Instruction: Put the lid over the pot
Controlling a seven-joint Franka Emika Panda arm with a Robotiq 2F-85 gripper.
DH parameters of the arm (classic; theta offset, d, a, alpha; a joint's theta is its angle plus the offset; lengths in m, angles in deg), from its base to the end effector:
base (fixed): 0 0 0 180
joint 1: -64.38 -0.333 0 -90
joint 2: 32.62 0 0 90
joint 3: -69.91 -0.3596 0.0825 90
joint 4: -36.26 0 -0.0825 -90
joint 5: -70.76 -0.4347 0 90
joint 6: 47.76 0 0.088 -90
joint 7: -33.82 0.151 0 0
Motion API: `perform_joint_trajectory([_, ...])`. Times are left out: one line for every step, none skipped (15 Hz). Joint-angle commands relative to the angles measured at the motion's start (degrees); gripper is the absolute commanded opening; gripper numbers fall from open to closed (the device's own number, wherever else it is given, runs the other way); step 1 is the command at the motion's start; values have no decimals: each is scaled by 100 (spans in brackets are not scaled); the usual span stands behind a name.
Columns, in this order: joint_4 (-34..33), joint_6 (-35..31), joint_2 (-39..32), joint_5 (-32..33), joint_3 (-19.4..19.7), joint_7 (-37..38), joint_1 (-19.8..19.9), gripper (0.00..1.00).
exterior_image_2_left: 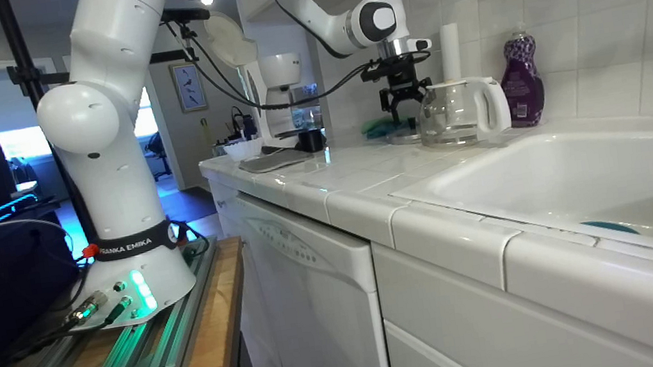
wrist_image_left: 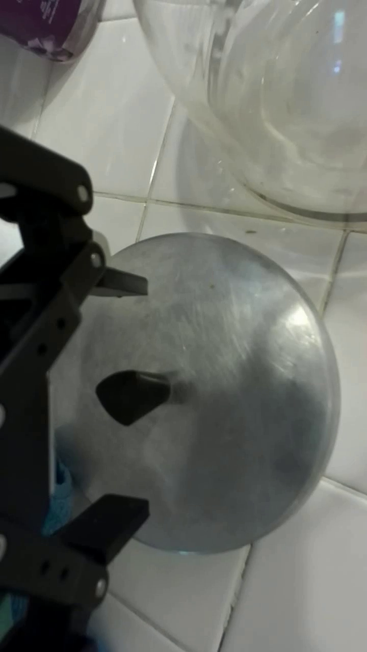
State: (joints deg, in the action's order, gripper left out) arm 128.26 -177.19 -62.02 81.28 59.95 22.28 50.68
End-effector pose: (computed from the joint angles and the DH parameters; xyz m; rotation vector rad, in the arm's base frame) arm 0.7168 0.2848 0.3175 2.8988 1.0453 0.2407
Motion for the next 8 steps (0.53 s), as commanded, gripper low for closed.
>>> perform_joint_trajectory([-24,22,-8,-5,9,2,-15,100])
perform_joint_trajectory([13,-32,5,32,22,38,-37,100])
perform_joint_trajectory([44,-88,12,57,27,65,-56,100])
perform_joint_trajectory([81,-111,23,78,33,120,-86,100])
perform_joint_trajectory([147,-168,45,100,32,169,-119,100])
perform_joint_trajectory([203,-212,66,110,33,212,-145,100])
perform_joint_trajectory([296,-304,99,122,37,278,-179,100])
perform_joint_trajectory([364,-365,119,123,40,339,-210,100])
